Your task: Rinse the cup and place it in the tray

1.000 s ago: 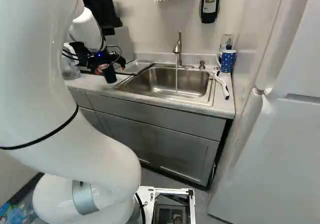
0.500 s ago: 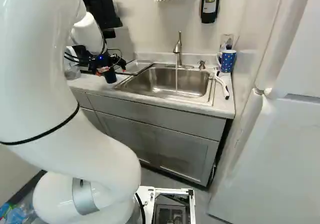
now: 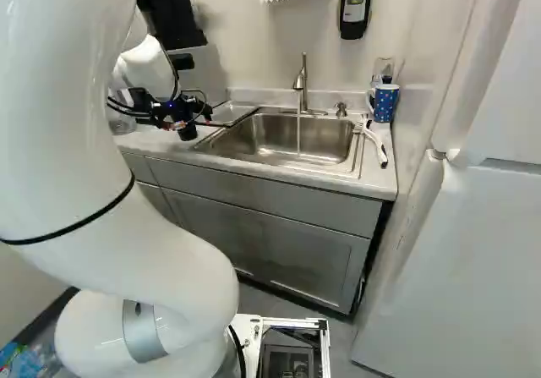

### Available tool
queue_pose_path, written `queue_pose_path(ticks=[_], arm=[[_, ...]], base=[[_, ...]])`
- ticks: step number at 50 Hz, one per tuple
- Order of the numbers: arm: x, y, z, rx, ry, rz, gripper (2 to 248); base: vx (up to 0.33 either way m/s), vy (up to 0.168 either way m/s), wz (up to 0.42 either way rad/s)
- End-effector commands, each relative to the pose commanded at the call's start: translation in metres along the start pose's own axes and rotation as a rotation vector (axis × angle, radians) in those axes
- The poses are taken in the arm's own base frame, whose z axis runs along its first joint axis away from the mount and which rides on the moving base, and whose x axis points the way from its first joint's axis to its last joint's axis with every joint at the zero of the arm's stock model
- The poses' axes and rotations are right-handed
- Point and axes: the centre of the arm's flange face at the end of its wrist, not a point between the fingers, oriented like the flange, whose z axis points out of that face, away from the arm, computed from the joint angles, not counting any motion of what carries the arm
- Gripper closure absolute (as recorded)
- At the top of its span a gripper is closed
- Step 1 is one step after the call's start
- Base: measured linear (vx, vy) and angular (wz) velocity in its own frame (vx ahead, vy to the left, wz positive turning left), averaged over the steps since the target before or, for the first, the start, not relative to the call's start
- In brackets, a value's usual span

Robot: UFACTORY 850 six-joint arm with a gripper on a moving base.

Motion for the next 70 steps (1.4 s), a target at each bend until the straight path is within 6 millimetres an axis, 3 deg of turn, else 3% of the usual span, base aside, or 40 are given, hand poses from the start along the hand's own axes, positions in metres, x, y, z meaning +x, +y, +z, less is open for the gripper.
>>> queue_pose_path(ticks=[70], arm=[[-0.025,-0.010,0.044,0.016,0.279,-0.012,3]], base=[[0.000,0.000,0.000]])
